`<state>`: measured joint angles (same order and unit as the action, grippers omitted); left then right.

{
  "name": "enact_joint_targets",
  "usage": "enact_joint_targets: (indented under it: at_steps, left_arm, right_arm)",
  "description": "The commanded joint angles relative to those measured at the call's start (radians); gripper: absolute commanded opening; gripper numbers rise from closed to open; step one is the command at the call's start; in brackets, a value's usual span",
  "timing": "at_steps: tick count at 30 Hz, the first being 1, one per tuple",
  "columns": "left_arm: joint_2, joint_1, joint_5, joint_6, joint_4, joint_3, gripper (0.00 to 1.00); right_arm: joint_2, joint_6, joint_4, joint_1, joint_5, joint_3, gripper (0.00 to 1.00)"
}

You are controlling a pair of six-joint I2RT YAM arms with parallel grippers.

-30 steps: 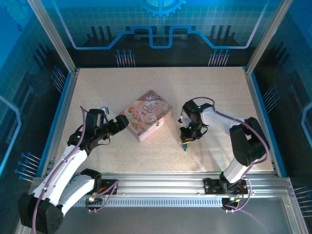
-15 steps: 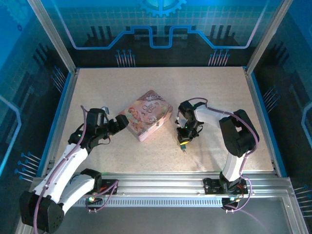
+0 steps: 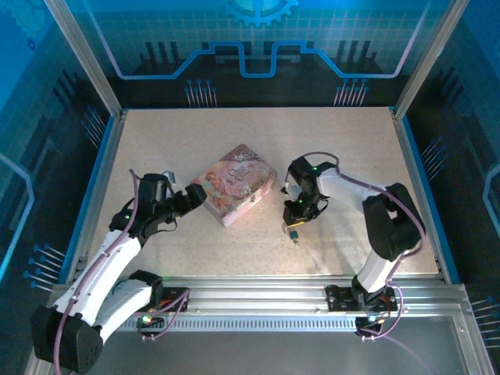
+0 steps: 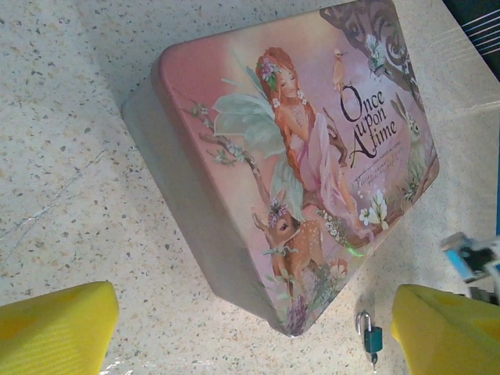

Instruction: Unlock a padlock with a key

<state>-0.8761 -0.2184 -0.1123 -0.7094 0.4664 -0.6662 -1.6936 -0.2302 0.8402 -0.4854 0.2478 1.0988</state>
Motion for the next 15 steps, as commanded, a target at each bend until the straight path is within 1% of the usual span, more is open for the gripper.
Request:
enact_joint_targets:
  at_steps: [1, 3, 5, 8, 11, 13, 15]
  left_arm:
    - [0.001, 0.012, -0.023, -0.031, -0.019, -0.015, 0.95]
    - [0.003, 0.018, -0.015, -0.037, -0.025, -0.015, 0.99]
    - [0.008, 0.029, -0.005, -0.038, -0.028, -0.019, 0.99]
    - [0.014, 0.057, 0.006, -0.024, -0.028, -0.034, 0.99]
    - [0.011, 0.098, 0.019, 0.001, -0.025, -0.057, 0.99]
    - [0.008, 0.131, 0.053, 0.024, -0.016, -0.077, 0.99]
    - [0.006, 0.164, 0.103, 0.049, -0.008, -0.093, 0.99]
  right_arm:
    - [0.103, 0.012, 0.004, -0.012, -0.011, -0.007, 0.24]
    - [0.155, 0.013, -0.002, -0.010, -0.027, -0.007, 0.28]
    - [0.204, 0.021, -0.011, -0.007, -0.053, -0.005, 0.30]
    - [0.270, 0.039, -0.024, 0.006, -0.097, -0.005, 0.31]
    - [0.330, 0.064, -0.060, 0.033, -0.108, -0.015, 0.31]
    - [0.373, 0.079, -0.097, 0.057, -0.114, -0.029, 0.31]
    - [0.421, 0.081, -0.145, 0.089, -0.120, -0.050, 0.34]
